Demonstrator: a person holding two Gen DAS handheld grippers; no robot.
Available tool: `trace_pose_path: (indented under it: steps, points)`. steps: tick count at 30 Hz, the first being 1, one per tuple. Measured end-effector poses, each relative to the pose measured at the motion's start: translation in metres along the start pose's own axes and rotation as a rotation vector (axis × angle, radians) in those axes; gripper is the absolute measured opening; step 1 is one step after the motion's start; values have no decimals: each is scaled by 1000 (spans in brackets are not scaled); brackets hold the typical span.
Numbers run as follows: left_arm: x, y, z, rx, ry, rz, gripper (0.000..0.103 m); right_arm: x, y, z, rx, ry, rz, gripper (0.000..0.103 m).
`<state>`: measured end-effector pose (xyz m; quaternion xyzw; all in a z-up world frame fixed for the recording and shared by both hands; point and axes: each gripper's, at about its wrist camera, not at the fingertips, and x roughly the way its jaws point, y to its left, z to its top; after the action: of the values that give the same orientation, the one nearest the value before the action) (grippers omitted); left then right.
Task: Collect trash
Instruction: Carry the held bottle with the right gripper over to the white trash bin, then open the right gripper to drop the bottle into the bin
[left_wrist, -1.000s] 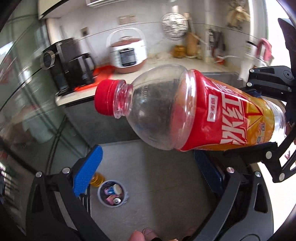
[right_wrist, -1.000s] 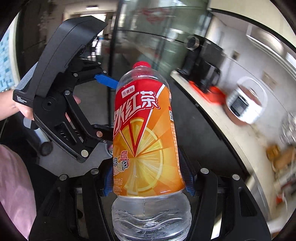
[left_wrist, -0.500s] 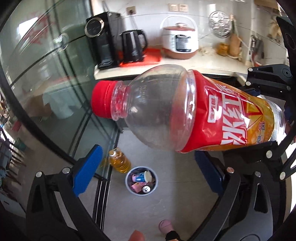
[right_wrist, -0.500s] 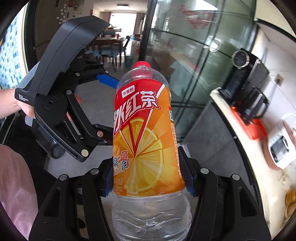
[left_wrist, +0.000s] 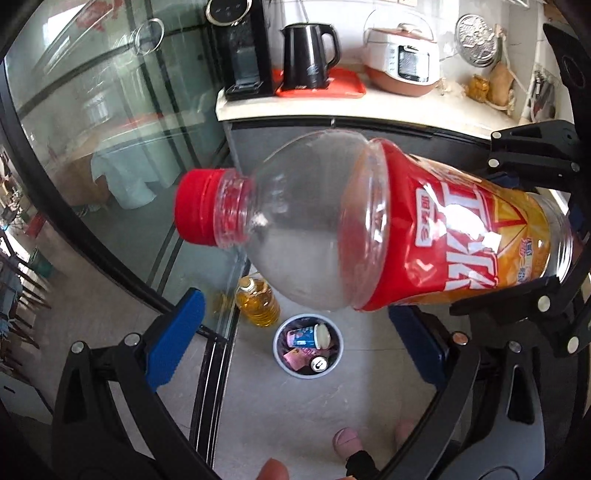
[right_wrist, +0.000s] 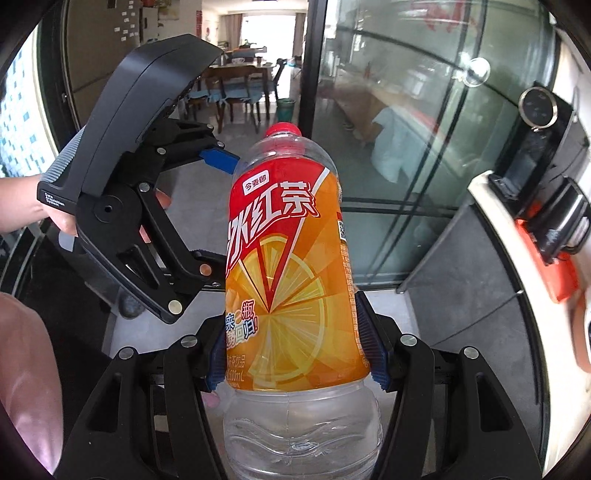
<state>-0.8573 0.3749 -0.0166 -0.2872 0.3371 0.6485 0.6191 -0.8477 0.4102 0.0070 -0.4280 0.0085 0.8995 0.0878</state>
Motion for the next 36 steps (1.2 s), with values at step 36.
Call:
trace_pose_path:
  steps: [36]
  points:
    - [334, 33, -163, -42, 268, -2, 97, 354, -61, -132, 136, 167, 286, 60]
